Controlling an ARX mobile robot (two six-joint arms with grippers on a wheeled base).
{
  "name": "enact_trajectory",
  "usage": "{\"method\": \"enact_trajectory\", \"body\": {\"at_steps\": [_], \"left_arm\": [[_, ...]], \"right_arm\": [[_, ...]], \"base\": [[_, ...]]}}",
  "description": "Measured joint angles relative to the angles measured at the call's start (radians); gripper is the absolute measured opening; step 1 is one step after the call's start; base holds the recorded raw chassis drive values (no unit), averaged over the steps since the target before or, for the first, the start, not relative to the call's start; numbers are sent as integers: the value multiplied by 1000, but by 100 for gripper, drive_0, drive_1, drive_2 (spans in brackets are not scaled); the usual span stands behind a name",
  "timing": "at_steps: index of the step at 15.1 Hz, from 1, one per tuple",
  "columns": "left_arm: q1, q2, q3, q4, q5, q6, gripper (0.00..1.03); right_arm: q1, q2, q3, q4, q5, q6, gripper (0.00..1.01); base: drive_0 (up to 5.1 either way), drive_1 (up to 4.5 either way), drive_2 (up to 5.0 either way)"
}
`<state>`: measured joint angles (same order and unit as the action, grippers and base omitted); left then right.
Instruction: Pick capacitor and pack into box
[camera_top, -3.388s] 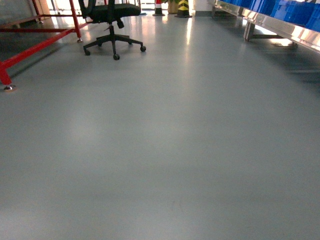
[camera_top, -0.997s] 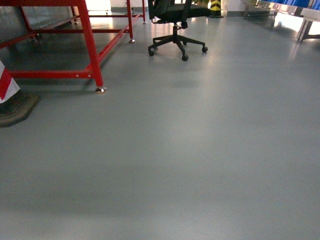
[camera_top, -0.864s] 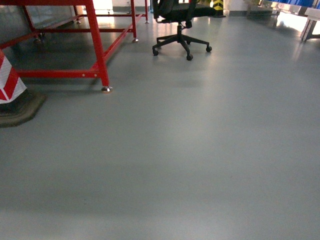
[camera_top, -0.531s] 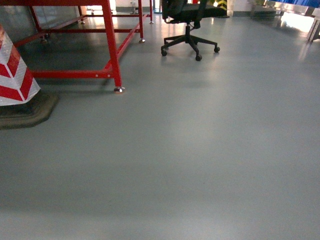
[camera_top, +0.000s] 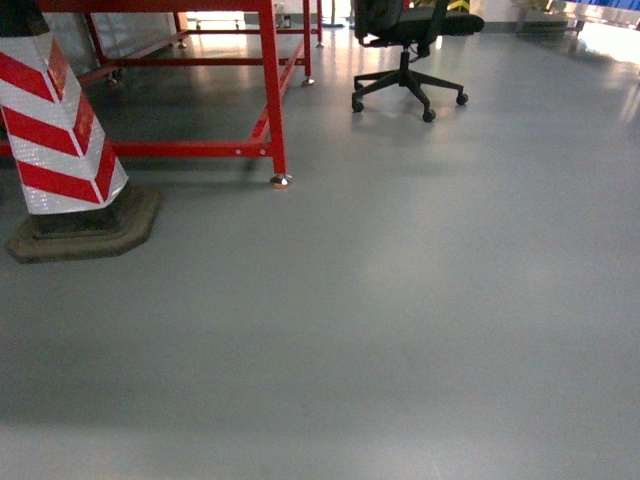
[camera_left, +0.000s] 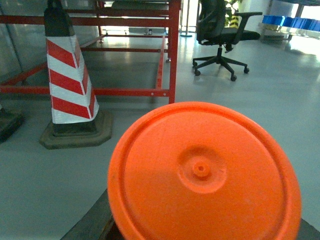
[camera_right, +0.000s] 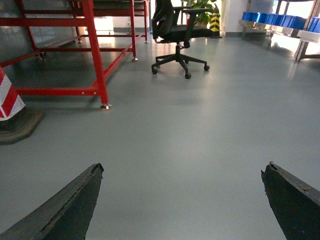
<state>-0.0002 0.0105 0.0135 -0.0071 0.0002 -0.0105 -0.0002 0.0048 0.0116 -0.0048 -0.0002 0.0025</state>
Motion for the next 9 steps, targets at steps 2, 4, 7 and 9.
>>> {"method": "enact_trajectory", "body": {"at_steps": [2,4,7,9], "left_arm": [[0,0,0,0,0,0,44],[0,0,0,1,0,0,44],[0,0,0,1,-1,0,44],[0,0,0,0,0,0,44]], "right_arm": [[0,0,0,-2,0,0,98],[0,0,0,0,0,0,98],[0,0,0,0,0,0,98],[0,0,0,-1,0,0,98]], "base": [[-504,237,237],[-506,235,235],[-507,234,234],[-504,237,237]]}}
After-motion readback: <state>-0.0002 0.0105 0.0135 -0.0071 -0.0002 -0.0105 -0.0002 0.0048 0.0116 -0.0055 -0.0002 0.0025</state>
